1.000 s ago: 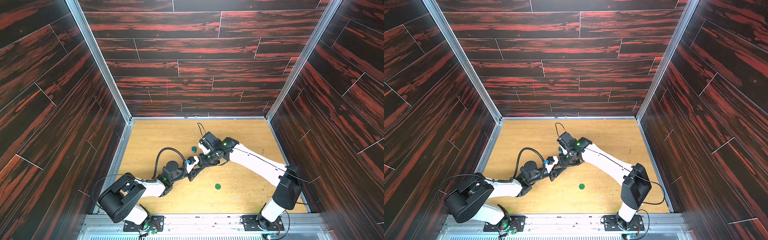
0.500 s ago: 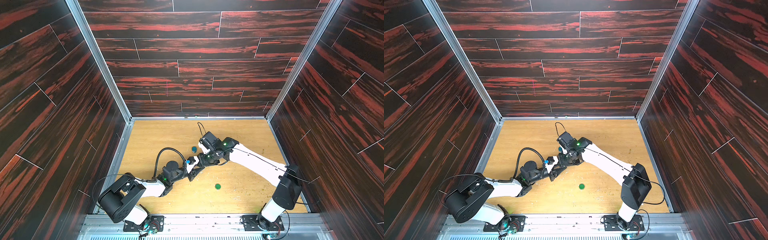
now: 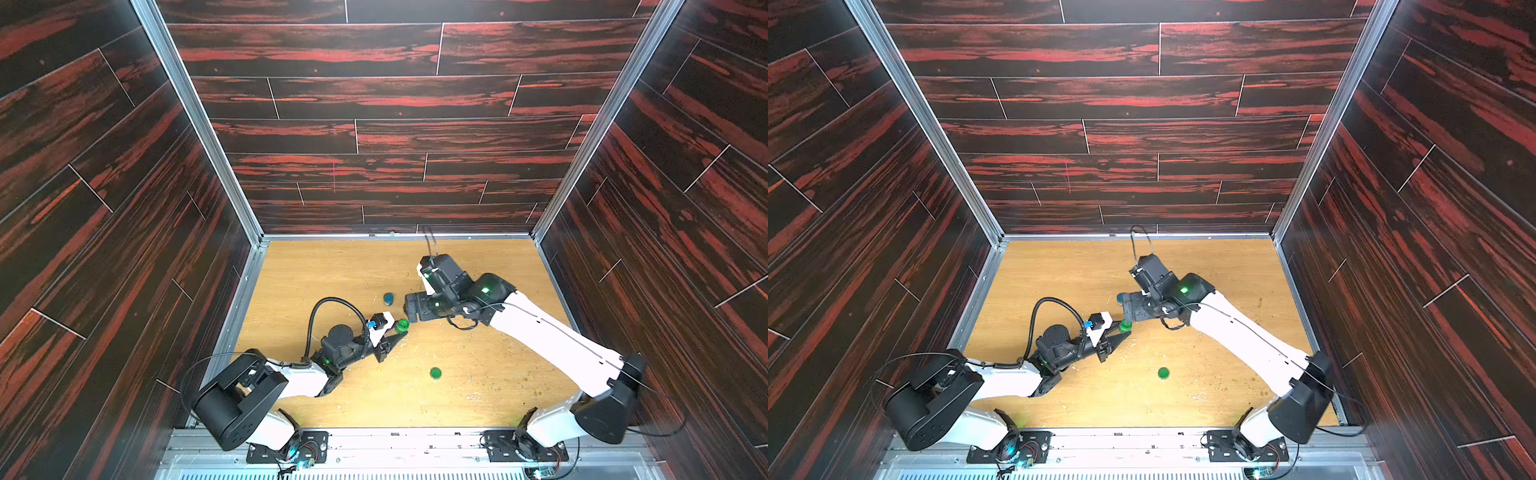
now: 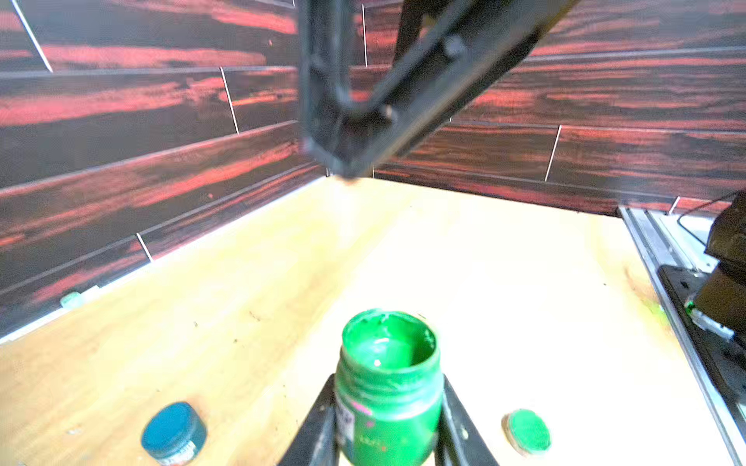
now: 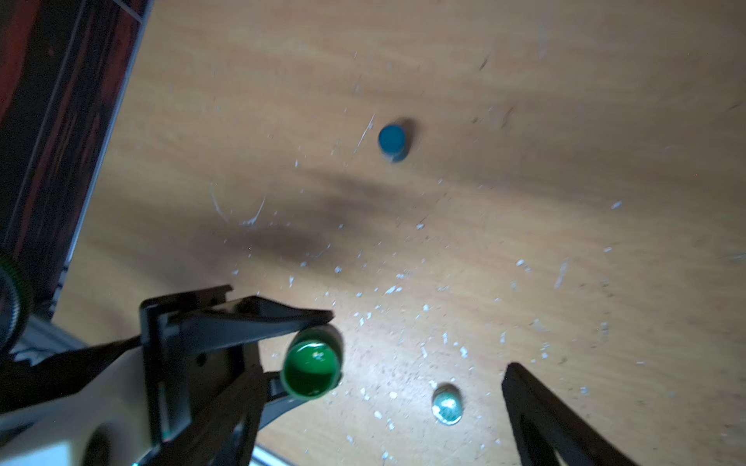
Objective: Close the paint jar lid
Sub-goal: Pick up the paint jar from the center of the board, then pick up the lid from the center of the board.
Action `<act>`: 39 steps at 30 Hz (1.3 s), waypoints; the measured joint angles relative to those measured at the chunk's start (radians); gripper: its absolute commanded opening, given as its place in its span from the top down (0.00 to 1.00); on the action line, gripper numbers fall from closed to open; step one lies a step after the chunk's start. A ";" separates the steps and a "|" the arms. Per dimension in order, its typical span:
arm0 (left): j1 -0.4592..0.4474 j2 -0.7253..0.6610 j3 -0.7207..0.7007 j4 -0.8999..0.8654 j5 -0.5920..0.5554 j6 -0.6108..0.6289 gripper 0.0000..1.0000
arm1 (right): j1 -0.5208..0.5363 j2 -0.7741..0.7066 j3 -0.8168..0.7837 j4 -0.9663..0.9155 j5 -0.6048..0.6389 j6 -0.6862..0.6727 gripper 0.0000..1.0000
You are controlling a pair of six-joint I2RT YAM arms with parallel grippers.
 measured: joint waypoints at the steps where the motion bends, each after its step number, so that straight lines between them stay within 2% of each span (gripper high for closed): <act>1: 0.000 -0.016 0.000 -0.006 -0.003 0.000 0.76 | 0.000 -0.019 -0.015 0.014 0.029 -0.007 0.05; 7: 0.000 -0.119 0.000 -0.075 -0.015 0.003 0.76 | -0.004 -0.174 -0.192 0.122 0.187 -0.033 0.05; 13: 0.000 -0.212 0.000 -0.161 -0.032 0.018 0.76 | -0.005 -0.349 -0.345 0.279 0.266 -0.098 0.04; 17: 0.000 -0.237 0.000 -0.196 -0.040 0.021 0.76 | -0.016 -0.356 -0.356 0.270 0.398 -0.073 0.04; 19: 0.000 -0.245 0.000 -0.210 -0.040 0.020 0.76 | -0.037 -0.343 -0.360 0.248 0.426 -0.041 0.04; 26: 0.000 -0.270 -0.015 -0.237 -0.042 0.016 0.76 | -0.083 -0.345 -0.427 0.229 0.269 -0.063 0.04; 29: 0.000 -0.272 -0.029 -0.240 -0.042 0.010 0.76 | -0.083 -0.306 -0.439 0.216 0.166 -0.080 0.06; 31: 0.000 -0.280 -0.042 -0.248 -0.043 0.005 0.76 | -0.083 -0.277 -0.468 0.212 0.084 -0.077 0.11; 37: 0.000 -0.327 -0.087 -0.273 -0.042 0.000 0.75 | -0.083 -0.215 -0.584 0.212 -0.129 -0.041 0.12; 39: 0.000 -0.338 -0.098 -0.281 -0.042 -0.002 0.75 | -0.083 -0.182 -0.607 0.213 -0.173 -0.030 0.16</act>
